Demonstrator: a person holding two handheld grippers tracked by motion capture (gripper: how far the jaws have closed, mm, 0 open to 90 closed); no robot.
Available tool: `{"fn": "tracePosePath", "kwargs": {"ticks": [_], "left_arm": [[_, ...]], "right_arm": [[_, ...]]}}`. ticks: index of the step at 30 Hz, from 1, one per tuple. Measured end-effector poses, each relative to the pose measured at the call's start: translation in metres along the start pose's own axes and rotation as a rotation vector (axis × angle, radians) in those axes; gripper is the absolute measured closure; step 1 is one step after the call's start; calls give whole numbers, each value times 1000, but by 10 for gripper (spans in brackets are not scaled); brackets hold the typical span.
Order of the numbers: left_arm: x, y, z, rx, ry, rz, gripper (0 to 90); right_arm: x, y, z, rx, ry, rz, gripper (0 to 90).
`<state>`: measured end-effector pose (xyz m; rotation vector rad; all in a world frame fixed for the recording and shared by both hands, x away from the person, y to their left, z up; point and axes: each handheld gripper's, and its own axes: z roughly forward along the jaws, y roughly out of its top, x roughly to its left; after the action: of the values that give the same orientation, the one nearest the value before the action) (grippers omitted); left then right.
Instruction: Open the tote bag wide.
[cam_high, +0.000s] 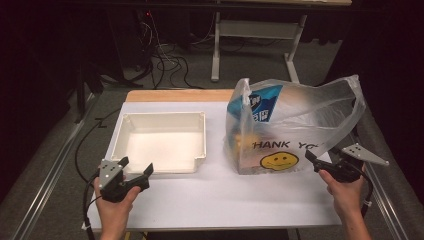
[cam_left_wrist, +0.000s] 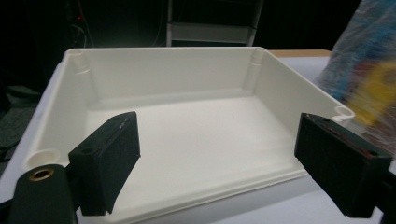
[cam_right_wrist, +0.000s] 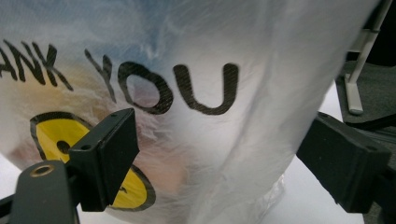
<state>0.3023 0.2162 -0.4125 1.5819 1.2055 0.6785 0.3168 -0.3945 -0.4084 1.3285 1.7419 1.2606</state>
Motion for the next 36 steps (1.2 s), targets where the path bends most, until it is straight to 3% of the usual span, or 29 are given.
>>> {"fn": "tracePosePath", "kwargs": {"ticks": [3,9,14,18,20,22,25,29,34,36], "left_arm": [[12,-2,-3,-4,23,-42,150],[15,-4,-2,-1,26,-56,151],[10,-7,1,11,16,-26,151],[11,-9,3,23,2,-17,149],[19,-14,6,29,-8,-17,148],[27,-18,9,42,-5,-16,146],[35,-22,11,60,-32,-60,150],[36,-24,11,63,-36,-39,147],[35,-26,12,71,-32,-51,148],[33,-25,12,77,-31,-40,148]], "right_arm": [[0,-3,2,7,14,10,152],[3,-7,4,21,6,-5,154],[2,-12,1,22,-6,-8,150],[5,-18,-10,18,-7,15,99],[15,-27,-33,-38,-58,-17,110],[15,-38,-45,-60,-87,7,127],[11,-57,-53,4,-102,26,125],[4,-70,-51,79,-98,49,129],[3,-71,-47,78,-116,68,147],[3,-72,-47,85,-111,53,147]]}}
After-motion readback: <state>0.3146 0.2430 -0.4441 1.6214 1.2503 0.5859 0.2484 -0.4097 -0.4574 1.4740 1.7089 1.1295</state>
